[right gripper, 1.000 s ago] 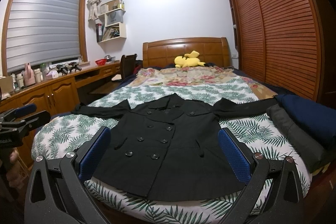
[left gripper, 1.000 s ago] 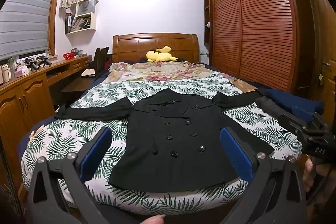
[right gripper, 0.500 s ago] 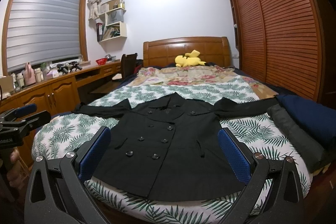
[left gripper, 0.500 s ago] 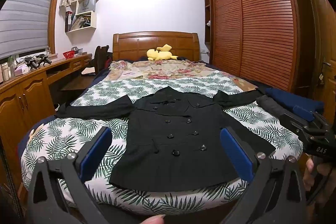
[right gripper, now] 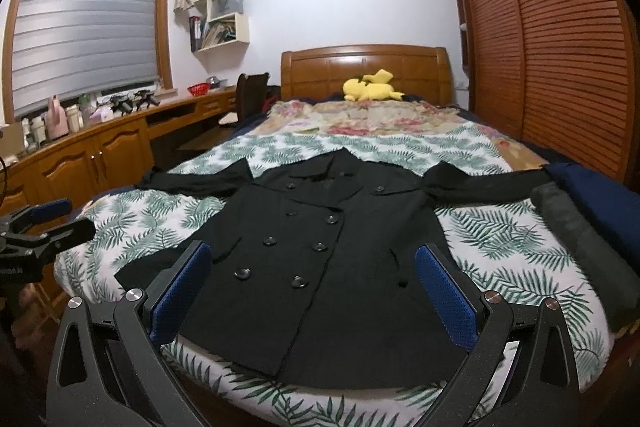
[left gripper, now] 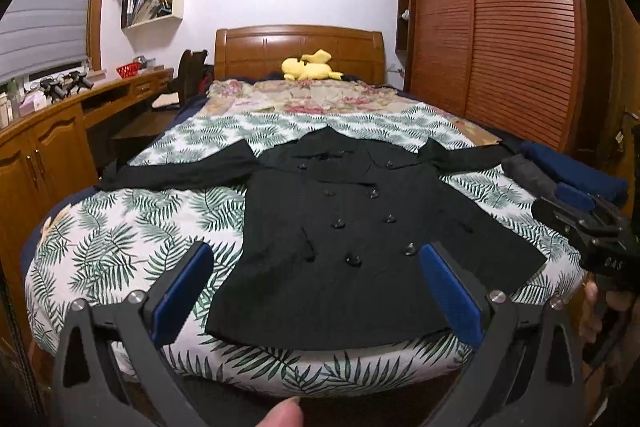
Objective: Fold large clothes
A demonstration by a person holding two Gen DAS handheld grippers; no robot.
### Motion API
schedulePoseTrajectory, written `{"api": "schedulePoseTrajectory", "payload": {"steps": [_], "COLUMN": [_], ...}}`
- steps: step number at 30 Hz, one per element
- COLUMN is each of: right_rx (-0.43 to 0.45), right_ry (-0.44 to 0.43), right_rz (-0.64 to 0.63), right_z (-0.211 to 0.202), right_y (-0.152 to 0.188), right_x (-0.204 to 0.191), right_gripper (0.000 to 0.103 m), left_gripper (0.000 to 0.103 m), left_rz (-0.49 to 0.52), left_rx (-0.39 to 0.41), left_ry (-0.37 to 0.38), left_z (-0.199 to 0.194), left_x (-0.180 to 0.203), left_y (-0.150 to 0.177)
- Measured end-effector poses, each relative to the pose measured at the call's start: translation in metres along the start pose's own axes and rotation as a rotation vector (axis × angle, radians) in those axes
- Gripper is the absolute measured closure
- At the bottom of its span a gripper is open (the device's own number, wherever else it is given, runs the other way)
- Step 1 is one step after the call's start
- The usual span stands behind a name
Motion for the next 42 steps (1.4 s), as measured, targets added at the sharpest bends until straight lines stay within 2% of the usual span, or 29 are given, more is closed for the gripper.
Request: {"api": "schedulePoseTrajectory", "payload": {"steps": [12,23,27,32,35,38,42], "right_rx": [-0.047,-0.146,-0.181,-0.221,-0.268,-0.278,-0.293], "right_ry": [-0.019,-0.145,-0.152,-0.188,-0.204,-0.223,-0.223], "right_rz": [-0.057,-0.129,-0.199,-0.228,-0.237,-0.230,-0.223], "right_z": [0.054,0.164,0.200,0.228,0.242,0.246,0.249], "right_y": [0.000,-0.021,-0.028,-0.018,-0.009,-0.006,0.000], "right_x": [-0.006,-0.032,-0.040,-0.037,-0.040,-0.043,-0.041], "right_gripper": [0.000,0.000,0.000,0.000,0.000,0.000,0.000], "left_gripper": [0.000,0.000,0.000,0.000,0.000,0.000,0.000], "left_rz": [-0.010,-0.047,-0.091,-0.156,-0.177,-0.195,-0.171], "left_rx": [-0.060,-0.145,-0.160,-0.166,-0.169,-0.159,-0.170], "left_ry": [-0.010,-0.038,-0.059,-0.080,-0.097,-0.109,-0.140], "left_z": [0.039,0.089,0.106,0.122,0.135,0.152,0.181], "left_x": [-0.020,-0.062,-0.086,-0.118,-0.142,-0.164,-0.190], "left_y": [0.018,0.030,0.029,0.017,0.002,-0.015,-0.039]}}
Point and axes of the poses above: each gripper's, at about its wrist camera, not at the fingertips, and z roughly the way its jaws point, x to its right, y to its underside, the point moved 6 cm from there along z, roughly the way its jaws point, and after that the axes turned 8 degrees about -x, right-handed, at the moved point
